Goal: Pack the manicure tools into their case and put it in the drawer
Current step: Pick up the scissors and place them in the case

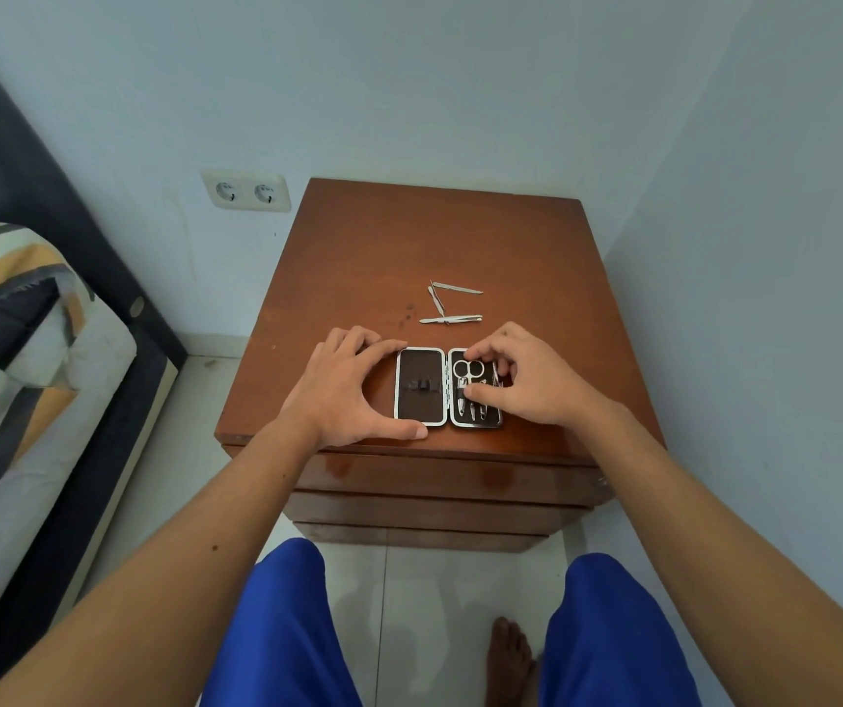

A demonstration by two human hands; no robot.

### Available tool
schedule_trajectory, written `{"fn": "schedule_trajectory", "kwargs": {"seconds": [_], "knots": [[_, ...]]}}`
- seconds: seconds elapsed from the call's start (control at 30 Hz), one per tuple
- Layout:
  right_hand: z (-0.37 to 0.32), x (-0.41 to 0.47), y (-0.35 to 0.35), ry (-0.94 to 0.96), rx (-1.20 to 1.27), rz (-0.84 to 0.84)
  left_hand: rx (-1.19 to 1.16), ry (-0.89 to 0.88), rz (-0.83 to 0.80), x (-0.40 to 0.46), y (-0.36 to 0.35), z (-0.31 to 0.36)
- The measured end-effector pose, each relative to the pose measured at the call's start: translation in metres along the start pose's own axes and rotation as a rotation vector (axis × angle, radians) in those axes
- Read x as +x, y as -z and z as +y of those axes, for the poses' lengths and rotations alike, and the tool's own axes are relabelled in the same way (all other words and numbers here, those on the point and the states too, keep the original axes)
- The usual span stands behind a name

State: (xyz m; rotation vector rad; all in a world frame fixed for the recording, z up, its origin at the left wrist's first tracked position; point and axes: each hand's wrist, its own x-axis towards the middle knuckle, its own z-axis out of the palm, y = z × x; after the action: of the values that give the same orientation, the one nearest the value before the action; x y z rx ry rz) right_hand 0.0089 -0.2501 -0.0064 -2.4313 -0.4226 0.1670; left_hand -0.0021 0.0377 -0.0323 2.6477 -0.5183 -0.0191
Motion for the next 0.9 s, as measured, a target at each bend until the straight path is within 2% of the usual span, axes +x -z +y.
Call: {"fn": "schedule_trajectory", "kwargs": {"seconds": [0.13, 0.37, 0.43, 0.57, 0.7, 0.9], "knots": [[-0.001, -0.007, 0.006, 0.006, -0.047, -0.085, -0.001, 0.001, 0.0, -0.001, 0.0, 0.0], [-0.002, -0.009, 0.009, 0.018, -0.078, -0.098, -0.001, 0.0, 0.004, 0.0, -0.001, 0.0], [-0.001, -0.006, 0.009, 0.018, -0.071, -0.062, 0.0, -0.008, 0.011, 0.0, -0.001, 0.0], [-0.003, 0.012, 0.007, 0.018, 0.001, 0.149, -0.009, -0.002, -0.001, 0.001, 0.0, 0.0], [-0.007, 0.041, 0.001, -0.011, -0.037, 0.273, -0.014, -0.001, -0.004, 0.001, 0.0, 0.0], [-0.003, 0.075, -0.005, -0.05, -0.151, 0.262, -0.01, -0.007, 0.0, 0.001, 0.001, -0.001]]}}
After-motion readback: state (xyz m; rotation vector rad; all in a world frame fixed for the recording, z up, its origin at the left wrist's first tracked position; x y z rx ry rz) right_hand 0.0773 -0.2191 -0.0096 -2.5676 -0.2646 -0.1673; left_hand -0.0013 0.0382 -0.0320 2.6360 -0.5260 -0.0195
